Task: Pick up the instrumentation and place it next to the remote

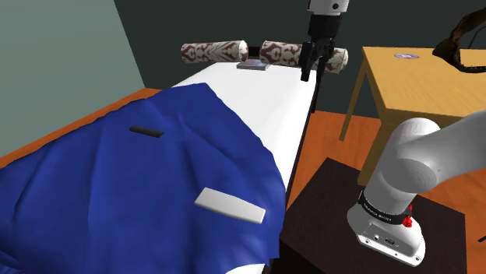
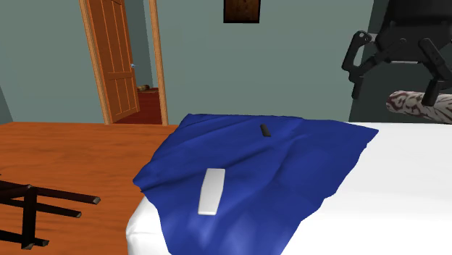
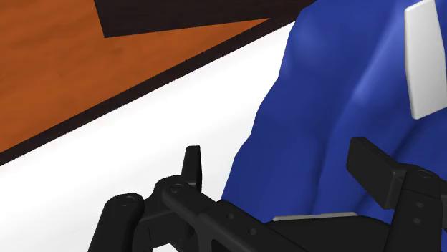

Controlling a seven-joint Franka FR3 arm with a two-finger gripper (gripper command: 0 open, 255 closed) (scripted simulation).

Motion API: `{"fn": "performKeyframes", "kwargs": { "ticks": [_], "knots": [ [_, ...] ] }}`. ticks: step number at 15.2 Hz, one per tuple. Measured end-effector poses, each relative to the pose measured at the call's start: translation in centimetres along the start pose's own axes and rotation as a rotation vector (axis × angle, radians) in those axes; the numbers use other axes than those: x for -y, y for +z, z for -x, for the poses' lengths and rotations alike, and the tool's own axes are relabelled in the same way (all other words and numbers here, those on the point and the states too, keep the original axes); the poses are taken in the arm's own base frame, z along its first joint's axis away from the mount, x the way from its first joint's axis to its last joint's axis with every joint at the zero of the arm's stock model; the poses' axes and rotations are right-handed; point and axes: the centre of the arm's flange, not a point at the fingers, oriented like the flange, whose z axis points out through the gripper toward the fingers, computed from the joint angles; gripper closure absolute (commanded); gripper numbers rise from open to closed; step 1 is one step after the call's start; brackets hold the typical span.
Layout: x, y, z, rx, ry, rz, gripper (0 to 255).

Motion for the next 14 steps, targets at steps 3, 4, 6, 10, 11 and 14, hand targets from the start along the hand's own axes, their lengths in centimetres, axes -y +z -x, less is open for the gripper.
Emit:
{"fn": "performKeyframes", "kwargs": {
  "ticks": [3,4,6,10,11,14],
  "knots": [
    [1.1,1.0,-0.3,0.002,-0.015,0.001,0],
    [2.2,1.6,-0.7,0.003,-0.026,0.002,0],
    [4.3,3.0,-1.2,0.006,-0.049,0.003,0],
    [8.1,6.4,-1.9,0.012,-0.097,0.007,0],
    [9.4,7.2,-2.0,0.013,-0.109,0.008,0],
    [12.3,9.9,-2.0,0.017,-0.146,0.011,0]
  ]
}}
